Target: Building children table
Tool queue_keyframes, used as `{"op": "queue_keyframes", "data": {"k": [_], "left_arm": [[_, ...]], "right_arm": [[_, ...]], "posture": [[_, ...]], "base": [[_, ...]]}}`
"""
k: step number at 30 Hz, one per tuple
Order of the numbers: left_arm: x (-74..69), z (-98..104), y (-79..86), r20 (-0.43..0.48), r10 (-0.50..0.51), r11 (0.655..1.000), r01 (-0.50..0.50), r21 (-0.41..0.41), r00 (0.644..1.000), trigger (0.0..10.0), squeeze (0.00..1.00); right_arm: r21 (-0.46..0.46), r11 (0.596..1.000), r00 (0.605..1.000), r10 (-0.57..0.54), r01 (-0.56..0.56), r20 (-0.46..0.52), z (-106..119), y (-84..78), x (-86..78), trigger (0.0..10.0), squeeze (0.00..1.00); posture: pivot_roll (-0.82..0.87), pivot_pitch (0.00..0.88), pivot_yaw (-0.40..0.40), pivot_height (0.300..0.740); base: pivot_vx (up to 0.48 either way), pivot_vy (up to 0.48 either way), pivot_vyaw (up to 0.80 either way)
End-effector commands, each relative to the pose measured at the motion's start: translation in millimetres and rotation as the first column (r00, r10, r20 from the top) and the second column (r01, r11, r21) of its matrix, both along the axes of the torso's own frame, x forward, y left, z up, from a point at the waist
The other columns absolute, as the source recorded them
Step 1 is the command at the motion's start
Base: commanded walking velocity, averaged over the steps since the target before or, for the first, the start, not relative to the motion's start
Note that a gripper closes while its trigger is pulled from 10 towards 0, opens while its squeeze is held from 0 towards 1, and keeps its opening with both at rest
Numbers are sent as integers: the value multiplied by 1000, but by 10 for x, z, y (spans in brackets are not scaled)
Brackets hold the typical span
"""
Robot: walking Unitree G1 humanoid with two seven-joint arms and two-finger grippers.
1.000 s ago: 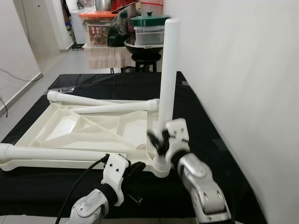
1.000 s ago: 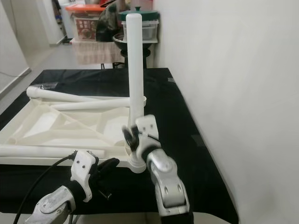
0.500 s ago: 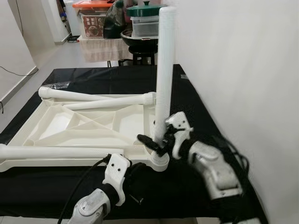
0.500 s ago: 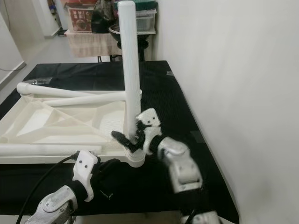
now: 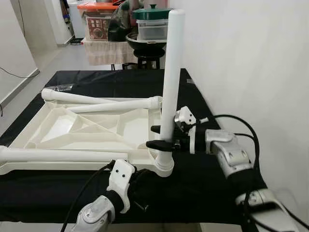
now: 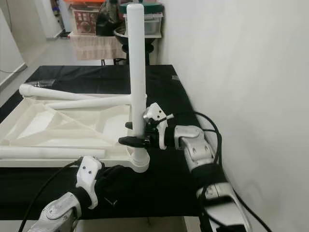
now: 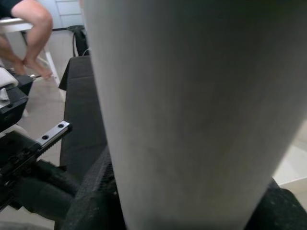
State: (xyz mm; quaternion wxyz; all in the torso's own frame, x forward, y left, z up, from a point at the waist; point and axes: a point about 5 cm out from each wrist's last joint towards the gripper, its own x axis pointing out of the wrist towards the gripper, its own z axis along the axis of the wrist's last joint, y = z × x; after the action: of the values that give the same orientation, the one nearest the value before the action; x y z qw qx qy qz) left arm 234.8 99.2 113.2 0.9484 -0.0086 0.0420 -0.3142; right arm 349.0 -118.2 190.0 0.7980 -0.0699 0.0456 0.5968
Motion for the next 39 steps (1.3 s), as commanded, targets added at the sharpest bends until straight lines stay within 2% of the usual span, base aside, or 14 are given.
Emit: {"op": "queue_keyframes", "data": {"k": [1,15,16,18,20,22,23,24,27,33,34,37,38,39], "left_arm": [[9,-8,-18,3,-6,1000,6,8,1000,10000,0],[-10,17,8,3,-8,1000,8,-1,1000,10000,0],[-14,22,23,3,-7,1000,7,-1,1000,10000,0],[-14,22,23,3,-7,1000,7,-1,1000,10000,0],[-18,31,46,4,-5,1000,5,0,1000,10000,0],[-19,33,52,4,-4,1000,4,0,1000,10000,0],[-19,33,52,4,-4,1000,4,0,1000,10000,0],[-12,31,67,6,-2,1000,1,6,1000,10000,0],[5,30,83,6,3,1000,-3,9,1000,10000,0],[20,36,89,15,16,1000,-16,14,1000,10000,0],[21,37,89,14,15,1000,-16,13,1000,10000,0],[22,39,90,11,14,1000,-14,6,1000,10000,0],[28,35,78,9,10,1000,-10,3,1000,10000,0],[28,35,78,9,10,1000,-10,3,1000,10000,0]], "right_arm": [[20,999,999,44,-45,5,18,50,-10,0,0],[-32,959,959,-283,283,12,-383,-9,-147,0,0],[51,802,803,-595,596,-37,-467,99,-143,0,0],[51,802,803,-595,596,-37,-467,99,-143,0,0],[3,481,467,-851,877,-239,-727,201,-357,0,0],[-58,415,378,-871,908,-315,-842,251,-496,0,0],[-58,415,378,-871,908,-315,-842,251,-496,0,0],[-4,543,532,-825,840,-190,-716,394,-527,0,0],[15,688,688,-724,725,-44,-641,543,-526,0,0],[-26,678,673,-733,734,-100,-723,529,-520,0,0],[-17,679,671,-729,734,-136,-721,534,-526,9294,0],[-27,661,641,-737,750,-213,-706,565,-568,10000,0],[33,758,747,-634,652,-200,-596,573,-502,10000,1000],[33,758,747,-634,652,-200,-596,573,-502,10000,1000]], "posture": [[107,0,-65,740],[67,8,-45,740],[48,18,-38,740],[48,18,-38,740],[44,25,-34,740],[44,25,-34,740],[44,25,-34,740],[29,27,-11,740],[35,18,-19,740],[43,16,-23,740],[42,14,-22,740],[42,14,-22,740],[44,2,-20,740],[44,2,-20,740]], "base": [[0,0,0],[0,0,0],[0,0,0],[0,0,0],[0,0,0],[0,0,0],[0,0,0],[0,0,0],[0,0,0],[0,0,0],[0,0,0],[0,0,0],[0,0,0],[0,0,0]]}}
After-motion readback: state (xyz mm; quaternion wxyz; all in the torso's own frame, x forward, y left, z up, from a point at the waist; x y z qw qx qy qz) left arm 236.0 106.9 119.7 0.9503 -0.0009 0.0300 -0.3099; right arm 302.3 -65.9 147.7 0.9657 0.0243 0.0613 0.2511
